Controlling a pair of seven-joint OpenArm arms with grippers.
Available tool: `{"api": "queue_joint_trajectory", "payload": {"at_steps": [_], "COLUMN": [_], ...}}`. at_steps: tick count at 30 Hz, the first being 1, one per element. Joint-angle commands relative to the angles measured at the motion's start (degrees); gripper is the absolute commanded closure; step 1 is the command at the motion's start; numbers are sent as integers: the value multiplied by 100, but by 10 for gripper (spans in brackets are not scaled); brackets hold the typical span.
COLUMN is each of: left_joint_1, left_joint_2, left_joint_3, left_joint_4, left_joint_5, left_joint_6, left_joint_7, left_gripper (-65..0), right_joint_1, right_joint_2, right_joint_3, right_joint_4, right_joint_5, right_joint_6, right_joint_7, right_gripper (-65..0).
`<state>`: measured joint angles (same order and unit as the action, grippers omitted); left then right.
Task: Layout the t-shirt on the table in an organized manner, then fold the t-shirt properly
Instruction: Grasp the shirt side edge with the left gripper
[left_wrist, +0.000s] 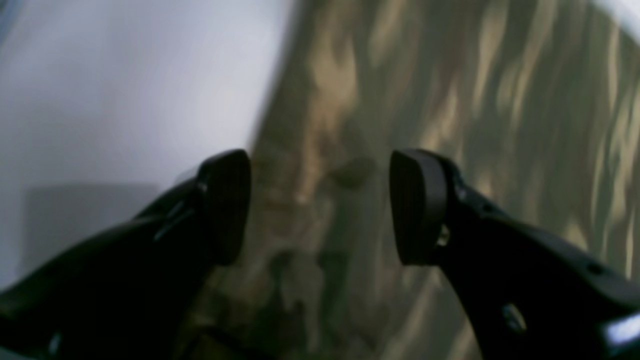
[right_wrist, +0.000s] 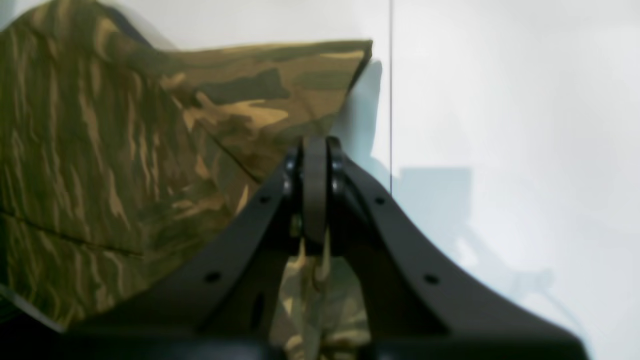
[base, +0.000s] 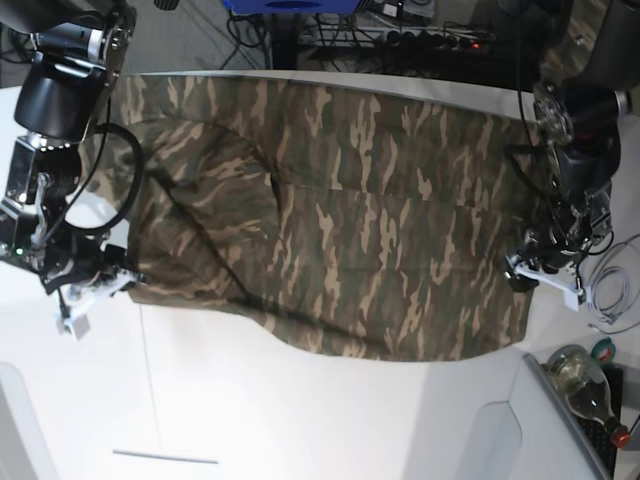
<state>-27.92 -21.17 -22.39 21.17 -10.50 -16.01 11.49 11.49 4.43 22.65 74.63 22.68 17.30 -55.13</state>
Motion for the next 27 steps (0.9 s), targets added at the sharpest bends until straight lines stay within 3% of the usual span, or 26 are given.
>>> {"api": "queue_joint_trajectory", "payload": {"at_steps": [1,12,21,23,26,27], "left_joint_1": [-219,-184,-184,-184,-192,-210], "left_joint_2": [-182,-156,-24,3,73,73], "left_joint_3": [2,28,529,556,556,556], "left_joint_4": [-82,173,-477,-468,-460,-451], "left_joint_5": [0,17,-44,-44,-44,-44], "left_joint_6": [67,216,225,208,208,208], "left_joint_7": [-142,-160,-204,-204,-204,-204], "left_gripper": [-420,-420,-410,-326,-58,0], "right_joint_1": [131,104,122,113,104,95], "right_joint_2": [54,63,80,80,89,98], "right_joint_3": [7,7,7,7,7,7], "right_joint_4": [111,111,111,111,111,111], "right_joint_5": [58,58,58,58,58,58], "right_joint_6": [15,15,24,24,24,24], "right_joint_7": [102,111,111,111,164,226], "right_gripper": [-2,-2,-2,-2,-2,-2]}}
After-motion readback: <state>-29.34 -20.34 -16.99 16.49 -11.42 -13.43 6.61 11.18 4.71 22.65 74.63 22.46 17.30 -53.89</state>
